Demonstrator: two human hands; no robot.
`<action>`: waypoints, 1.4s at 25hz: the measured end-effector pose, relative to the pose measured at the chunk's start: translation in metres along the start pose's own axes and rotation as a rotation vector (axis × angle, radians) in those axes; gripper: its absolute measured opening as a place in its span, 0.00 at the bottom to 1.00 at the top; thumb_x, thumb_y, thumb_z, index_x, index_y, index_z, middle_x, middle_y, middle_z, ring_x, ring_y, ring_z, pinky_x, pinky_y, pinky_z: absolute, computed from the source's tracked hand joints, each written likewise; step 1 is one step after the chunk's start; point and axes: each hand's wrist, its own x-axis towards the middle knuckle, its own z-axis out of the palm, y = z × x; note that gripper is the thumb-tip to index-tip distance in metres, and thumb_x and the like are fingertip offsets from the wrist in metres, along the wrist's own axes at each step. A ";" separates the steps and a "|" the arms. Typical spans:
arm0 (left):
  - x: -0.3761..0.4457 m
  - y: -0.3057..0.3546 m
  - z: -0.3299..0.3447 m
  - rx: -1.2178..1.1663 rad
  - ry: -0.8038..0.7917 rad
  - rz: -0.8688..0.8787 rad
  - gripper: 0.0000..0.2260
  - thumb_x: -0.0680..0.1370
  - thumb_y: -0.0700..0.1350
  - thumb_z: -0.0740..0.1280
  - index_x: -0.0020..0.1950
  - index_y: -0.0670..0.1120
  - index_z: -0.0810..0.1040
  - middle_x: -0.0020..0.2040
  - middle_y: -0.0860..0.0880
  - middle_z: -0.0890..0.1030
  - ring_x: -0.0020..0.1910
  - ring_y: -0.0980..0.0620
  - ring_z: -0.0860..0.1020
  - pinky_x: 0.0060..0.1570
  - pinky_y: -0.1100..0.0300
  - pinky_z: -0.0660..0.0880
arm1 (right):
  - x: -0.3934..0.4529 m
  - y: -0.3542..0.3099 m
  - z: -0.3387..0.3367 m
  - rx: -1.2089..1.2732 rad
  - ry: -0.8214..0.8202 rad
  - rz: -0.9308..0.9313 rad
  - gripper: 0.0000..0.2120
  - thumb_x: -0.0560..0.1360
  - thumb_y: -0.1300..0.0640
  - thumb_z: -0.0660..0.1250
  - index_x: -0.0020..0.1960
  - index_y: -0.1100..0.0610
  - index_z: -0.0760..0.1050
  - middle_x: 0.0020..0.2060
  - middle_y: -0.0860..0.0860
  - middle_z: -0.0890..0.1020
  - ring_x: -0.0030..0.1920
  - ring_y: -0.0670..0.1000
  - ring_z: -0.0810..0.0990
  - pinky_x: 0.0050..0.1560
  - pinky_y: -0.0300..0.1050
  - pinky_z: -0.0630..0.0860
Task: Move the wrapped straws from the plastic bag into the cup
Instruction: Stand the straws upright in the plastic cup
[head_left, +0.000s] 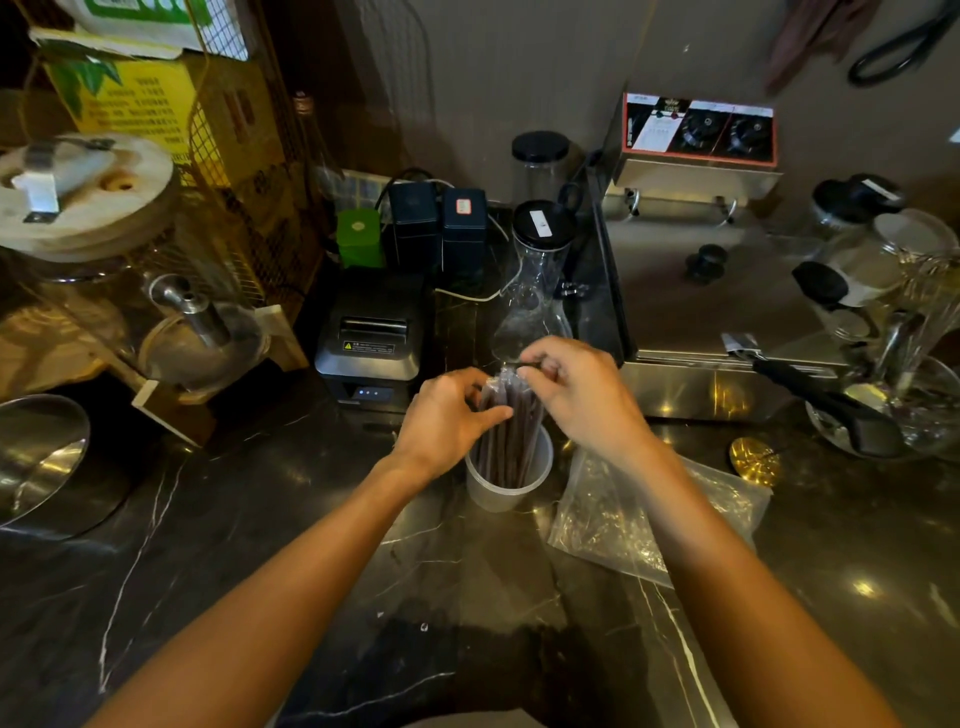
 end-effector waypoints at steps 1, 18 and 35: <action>-0.001 -0.002 0.000 -0.016 -0.015 0.006 0.07 0.76 0.51 0.76 0.48 0.51 0.81 0.40 0.52 0.84 0.38 0.57 0.84 0.42 0.50 0.84 | 0.003 -0.004 0.002 -0.013 -0.022 -0.007 0.04 0.80 0.56 0.70 0.54 0.52 0.81 0.35 0.42 0.76 0.37 0.44 0.77 0.41 0.48 0.78; -0.006 0.000 -0.006 -0.139 -0.087 0.019 0.11 0.77 0.48 0.75 0.57 0.47 0.82 0.48 0.47 0.86 0.44 0.50 0.87 0.48 0.49 0.85 | 0.028 -0.024 -0.017 0.134 0.077 -0.025 0.03 0.77 0.58 0.73 0.44 0.53 0.82 0.41 0.45 0.79 0.40 0.39 0.77 0.40 0.38 0.74; 0.001 0.037 -0.039 -0.413 0.008 0.079 0.27 0.70 0.57 0.78 0.68 0.55 0.77 0.58 0.50 0.78 0.38 0.55 0.78 0.43 0.60 0.82 | 0.043 -0.051 -0.108 0.693 0.599 -0.034 0.04 0.79 0.63 0.68 0.47 0.55 0.78 0.35 0.50 0.85 0.29 0.50 0.82 0.32 0.45 0.82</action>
